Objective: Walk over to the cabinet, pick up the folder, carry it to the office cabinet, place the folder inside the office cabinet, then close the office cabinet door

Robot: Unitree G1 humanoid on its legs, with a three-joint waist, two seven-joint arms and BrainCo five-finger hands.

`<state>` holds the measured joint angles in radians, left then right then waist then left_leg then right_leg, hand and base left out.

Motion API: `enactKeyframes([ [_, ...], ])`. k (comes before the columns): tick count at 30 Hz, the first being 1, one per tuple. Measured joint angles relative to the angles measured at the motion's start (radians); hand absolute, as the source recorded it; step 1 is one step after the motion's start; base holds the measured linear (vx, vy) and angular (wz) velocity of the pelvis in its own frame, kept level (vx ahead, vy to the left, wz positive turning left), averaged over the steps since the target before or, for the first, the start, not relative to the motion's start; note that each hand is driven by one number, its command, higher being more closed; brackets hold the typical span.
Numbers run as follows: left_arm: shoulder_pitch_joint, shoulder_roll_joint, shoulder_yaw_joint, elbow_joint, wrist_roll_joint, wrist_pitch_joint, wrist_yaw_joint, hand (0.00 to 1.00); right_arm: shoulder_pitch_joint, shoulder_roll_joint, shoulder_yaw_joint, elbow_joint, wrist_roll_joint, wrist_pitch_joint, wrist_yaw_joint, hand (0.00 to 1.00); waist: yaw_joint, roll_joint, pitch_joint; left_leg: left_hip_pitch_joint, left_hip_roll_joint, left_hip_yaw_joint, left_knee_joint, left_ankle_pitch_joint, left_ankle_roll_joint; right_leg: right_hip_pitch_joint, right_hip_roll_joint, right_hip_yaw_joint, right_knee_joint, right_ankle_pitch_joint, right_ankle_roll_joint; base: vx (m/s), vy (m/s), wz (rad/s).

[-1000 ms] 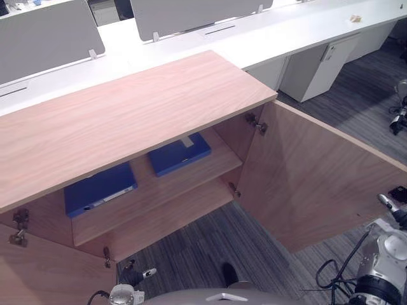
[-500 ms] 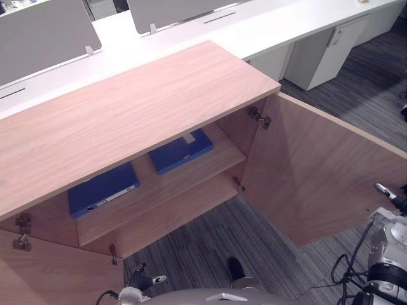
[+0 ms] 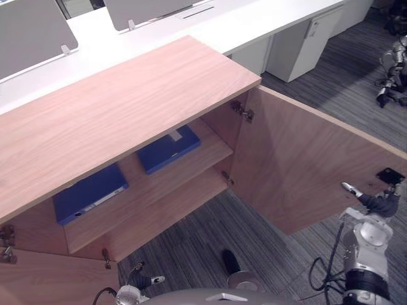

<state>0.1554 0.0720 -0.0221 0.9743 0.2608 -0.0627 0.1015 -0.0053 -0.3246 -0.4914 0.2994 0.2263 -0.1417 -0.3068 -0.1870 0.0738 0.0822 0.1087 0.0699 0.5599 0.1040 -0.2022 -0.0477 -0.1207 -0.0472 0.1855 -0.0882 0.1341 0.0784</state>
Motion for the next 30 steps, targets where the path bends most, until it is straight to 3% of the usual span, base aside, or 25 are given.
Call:
enactKeyframes([
  [6,-0.030,0.010,0.001,0.030,0.029,0.002,0.002,0.00,0.226,0.151,0.186,-0.253,-0.043,-0.019,0.019,0.00,-0.013,-0.031,0.014,0.025,0.028,0.031,0.005,-0.010,-0.016,-0.013,0.036,0.051,0.000,0.017,-0.014,-0.05,-0.079,-0.40],
  [13,-0.063,0.006,-0.005,0.061,0.055,0.009,0.008,0.00,0.438,0.192,0.444,-0.417,-0.094,-0.047,0.090,0.00,-0.027,-0.043,0.018,0.049,0.050,0.110,0.023,-0.021,-0.027,-0.022,0.078,0.130,0.008,0.058,-0.018,-0.05,-0.091,-0.42],
  [16,-0.088,0.010,-0.022,0.062,0.078,0.010,0.008,0.00,0.482,0.165,0.548,-0.442,-0.167,-0.036,0.168,0.00,-0.026,-0.067,0.028,0.048,0.060,0.128,0.061,-0.033,-0.032,-0.020,0.086,0.146,0.007,0.061,-0.035,-0.14,-0.122,-0.21],
  [21,-0.128,0.010,-0.067,0.068,0.107,0.010,-0.001,0.00,0.531,0.038,0.692,-0.564,-0.330,-0.029,0.313,0.00,-0.001,-0.092,0.041,0.039,0.059,0.116,0.072,-0.043,-0.034,-0.020,0.068,0.098,0.012,0.067,-0.044,-0.15,-0.098,-0.03],
  [25,-0.142,0.024,-0.101,0.068,0.117,0.010,-0.002,0.00,0.530,-0.009,0.709,-0.606,-0.392,-0.031,0.355,0.00,0.003,-0.114,0.040,0.027,0.058,0.056,0.088,-0.042,-0.035,-0.019,0.057,0.050,0.045,0.051,-0.042,-0.08,-0.040,0.37],
  [30,-0.125,0.070,-0.120,0.069,0.117,0.012,-0.004,0.00,0.489,-0.083,0.754,-0.594,-0.389,-0.031,0.392,0.00,0.031,-0.174,0.009,0.008,0.058,-0.025,0.092,-0.031,-0.026,0.001,0.036,-0.028,0.063,0.032,-0.044,-0.02,-0.001,0.41],
])
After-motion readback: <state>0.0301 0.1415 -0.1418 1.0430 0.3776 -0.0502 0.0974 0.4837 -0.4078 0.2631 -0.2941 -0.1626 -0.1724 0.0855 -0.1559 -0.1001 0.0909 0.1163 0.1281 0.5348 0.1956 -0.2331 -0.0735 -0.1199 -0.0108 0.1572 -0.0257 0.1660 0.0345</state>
